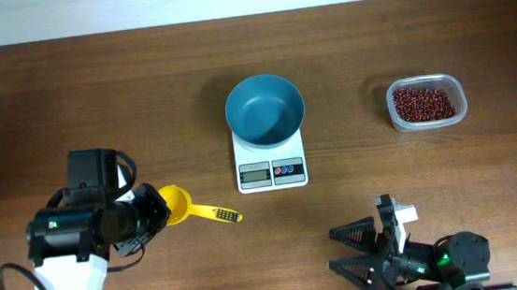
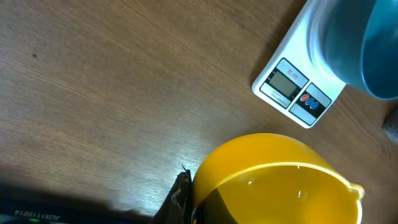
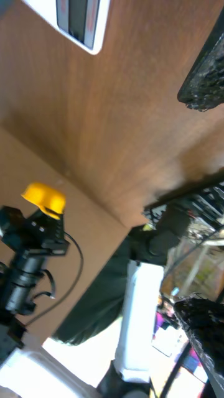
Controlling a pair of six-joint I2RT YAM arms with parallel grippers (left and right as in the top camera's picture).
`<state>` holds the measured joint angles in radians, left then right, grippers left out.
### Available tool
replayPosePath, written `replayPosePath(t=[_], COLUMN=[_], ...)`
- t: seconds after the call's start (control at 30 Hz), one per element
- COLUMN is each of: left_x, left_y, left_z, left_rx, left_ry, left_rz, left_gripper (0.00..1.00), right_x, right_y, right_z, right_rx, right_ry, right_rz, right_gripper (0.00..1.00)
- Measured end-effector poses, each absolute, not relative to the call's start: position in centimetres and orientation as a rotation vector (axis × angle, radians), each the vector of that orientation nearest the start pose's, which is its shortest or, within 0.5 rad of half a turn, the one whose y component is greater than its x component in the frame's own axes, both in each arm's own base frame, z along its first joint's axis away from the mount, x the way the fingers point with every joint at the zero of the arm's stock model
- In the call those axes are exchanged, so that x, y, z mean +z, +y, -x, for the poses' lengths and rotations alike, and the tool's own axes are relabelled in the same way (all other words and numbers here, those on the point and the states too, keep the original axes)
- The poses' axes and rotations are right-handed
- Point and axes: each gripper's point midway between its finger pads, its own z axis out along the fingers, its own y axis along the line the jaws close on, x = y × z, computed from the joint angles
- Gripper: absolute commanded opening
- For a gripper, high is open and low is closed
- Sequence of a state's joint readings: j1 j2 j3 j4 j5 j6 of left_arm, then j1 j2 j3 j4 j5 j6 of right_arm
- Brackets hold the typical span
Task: Scoop item into bowl and weigh 50g on scale
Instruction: 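Reach the right gripper to the scoop handle near the left gripper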
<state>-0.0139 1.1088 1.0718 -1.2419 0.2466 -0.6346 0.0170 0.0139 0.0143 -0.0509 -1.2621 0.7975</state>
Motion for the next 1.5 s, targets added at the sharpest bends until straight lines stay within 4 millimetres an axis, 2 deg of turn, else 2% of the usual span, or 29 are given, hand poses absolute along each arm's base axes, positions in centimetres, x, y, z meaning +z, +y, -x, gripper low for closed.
replayPosePath(t=[0.23,0.43,0.53,0.63,0.77,0.83,0.93,1.07,1.23,1.5], left_x=[16.9,16.9,16.9,16.9,16.9,17.0,17.0,17.0,17.0,16.9], left_y=[-4.7,-4.7,-4.7,-4.7,-4.7,-4.7,-4.7,-4.7,-4.7,-4.7], left_z=[-21.8,-21.8,-21.8,-21.8,-21.9,-22.0,-22.1,-22.1,-22.0,-21.8], left_rx=[-0.489,-0.492,-0.493,-0.493,-0.499,-0.505,-0.513,-0.521,-0.524,-0.522], left_ry=[2.792,2.793,2.791,2.791,2.779,2.766,2.749,2.729,2.719,2.725], left_rz=[0.839,0.841,0.842,0.854,0.897,0.92,0.982,1.057,1.105,1.122], left_gripper=[0.0,0.0,0.0,0.0,0.0,0.0,0.0,0.0,0.0,0.0], right_x=[17.0,21.2,23.2,24.1,23.7,23.4,23.4,22.2,20.1,21.4], right_y=[16.3,16.3,16.3,16.4,16.7,17.9,21.7,25.9,28.3,31.5], right_z=[-13.6,-15.2,-17.2,-19.4,-22.2,-22.8,-22.3,-20.7,-20.9,-21.2], right_rx=[1.593,1.586,1.602,1.625,1.652,1.659,1.651,1.611,1.509,1.574], right_ry=[1.859,1.861,1.903,1.955,2.079,2.134,2.206,2.286,2.326,2.227], right_rz=[0.294,0.283,0.243,0.191,0.06,0.055,0.158,0.26,0.258,0.27], right_gripper=[0.99,0.99,0.99,0.99,0.99,0.99,1.0,0.83,0.76,0.59])
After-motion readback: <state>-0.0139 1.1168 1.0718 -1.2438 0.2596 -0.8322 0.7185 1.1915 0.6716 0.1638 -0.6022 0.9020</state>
